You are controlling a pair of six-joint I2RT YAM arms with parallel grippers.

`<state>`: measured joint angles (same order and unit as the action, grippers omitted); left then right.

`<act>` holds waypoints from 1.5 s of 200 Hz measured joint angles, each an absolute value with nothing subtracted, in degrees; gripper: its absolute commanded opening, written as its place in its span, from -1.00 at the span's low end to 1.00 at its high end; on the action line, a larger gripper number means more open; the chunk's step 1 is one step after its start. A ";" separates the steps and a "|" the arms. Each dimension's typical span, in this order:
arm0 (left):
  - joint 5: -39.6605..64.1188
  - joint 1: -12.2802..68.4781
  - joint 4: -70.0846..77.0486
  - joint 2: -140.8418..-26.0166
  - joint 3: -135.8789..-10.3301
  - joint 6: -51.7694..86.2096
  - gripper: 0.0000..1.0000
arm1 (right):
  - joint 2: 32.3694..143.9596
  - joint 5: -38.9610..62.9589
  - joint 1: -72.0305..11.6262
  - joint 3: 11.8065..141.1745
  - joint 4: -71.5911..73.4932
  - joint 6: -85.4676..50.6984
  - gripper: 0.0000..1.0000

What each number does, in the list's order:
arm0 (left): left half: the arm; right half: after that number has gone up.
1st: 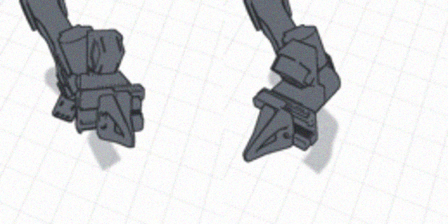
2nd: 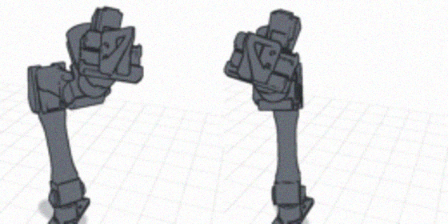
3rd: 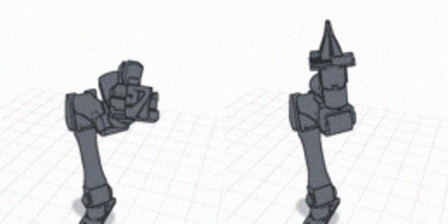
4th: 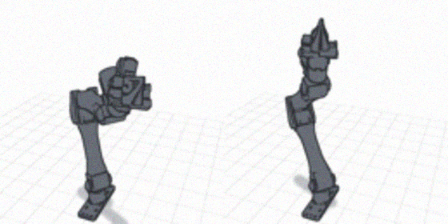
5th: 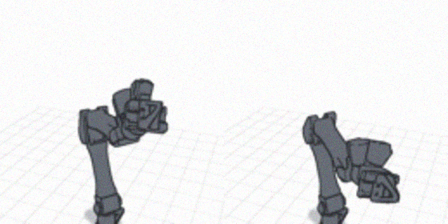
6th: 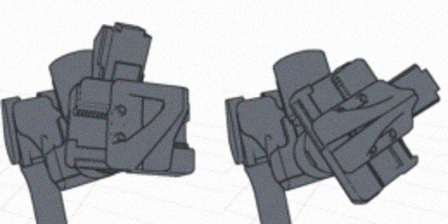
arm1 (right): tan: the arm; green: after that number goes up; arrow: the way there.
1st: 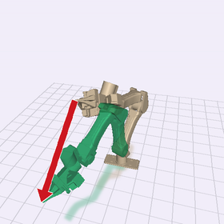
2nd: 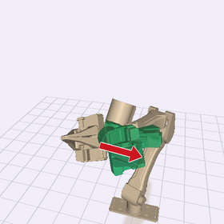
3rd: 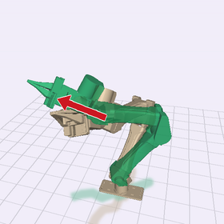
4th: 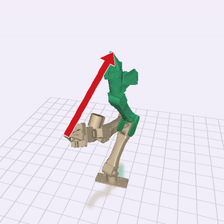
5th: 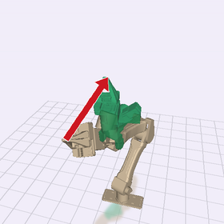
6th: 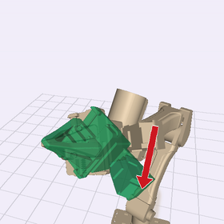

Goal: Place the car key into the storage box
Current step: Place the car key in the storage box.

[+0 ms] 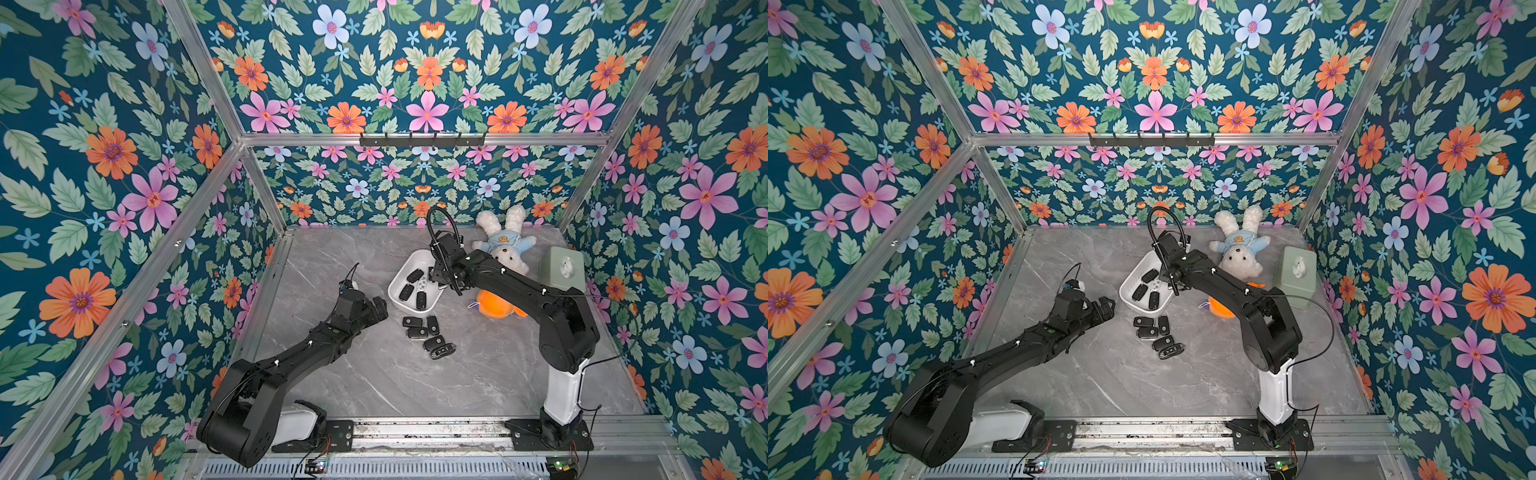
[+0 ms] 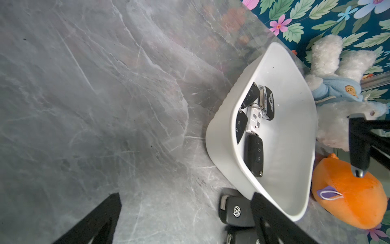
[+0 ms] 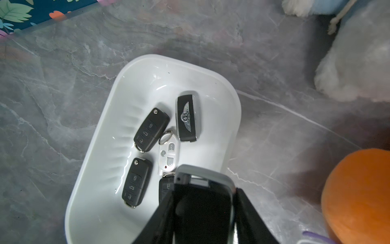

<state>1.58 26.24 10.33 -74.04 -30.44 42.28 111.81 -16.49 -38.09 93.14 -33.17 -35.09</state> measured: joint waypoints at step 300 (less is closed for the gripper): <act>1.43 24.01 10.17 -71.24 -29.71 41.78 0.99 | 137.36 -18.02 -34.00 118.34 -42.37 -26.13 -0.21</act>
